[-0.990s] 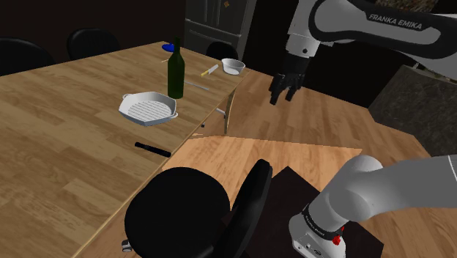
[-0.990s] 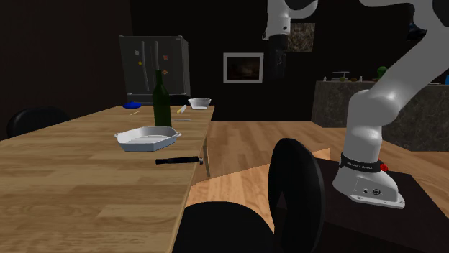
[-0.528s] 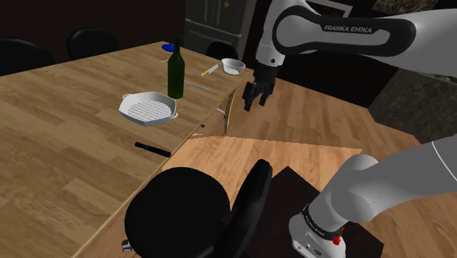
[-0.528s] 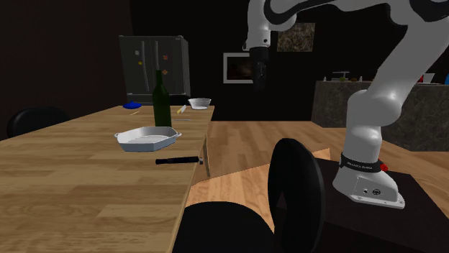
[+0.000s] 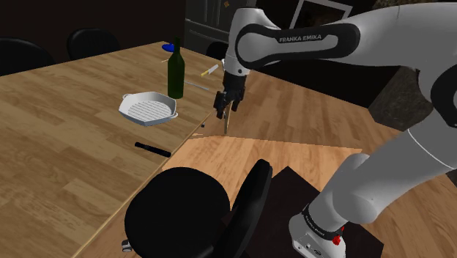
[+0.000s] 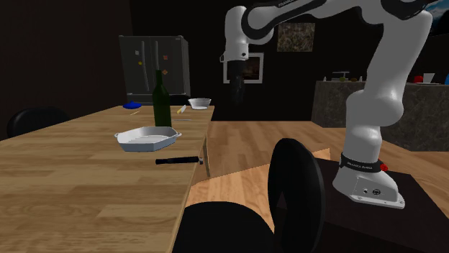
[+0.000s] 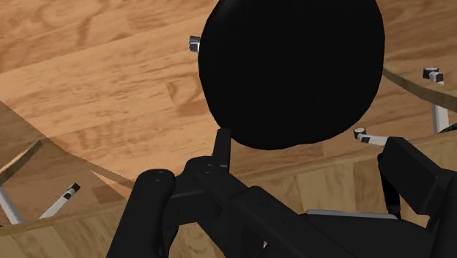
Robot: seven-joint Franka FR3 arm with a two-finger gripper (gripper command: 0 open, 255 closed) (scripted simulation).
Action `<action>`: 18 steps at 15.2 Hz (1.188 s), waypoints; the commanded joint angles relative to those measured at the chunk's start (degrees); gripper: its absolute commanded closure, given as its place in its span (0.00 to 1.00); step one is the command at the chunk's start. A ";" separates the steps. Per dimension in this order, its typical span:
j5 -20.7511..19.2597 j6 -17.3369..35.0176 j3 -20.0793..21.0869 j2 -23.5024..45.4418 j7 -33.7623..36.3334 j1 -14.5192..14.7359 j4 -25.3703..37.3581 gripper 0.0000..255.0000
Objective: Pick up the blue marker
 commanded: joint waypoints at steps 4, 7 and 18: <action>-0.17 3.88 2.18 8.88 -0.82 2.01 5.39 0.00; -0.70 5.79 3.46 14.34 -1.10 3.23 9.11 0.00; -4.82 8.90 7.15 34.89 -1.58 8.74 26.96 0.00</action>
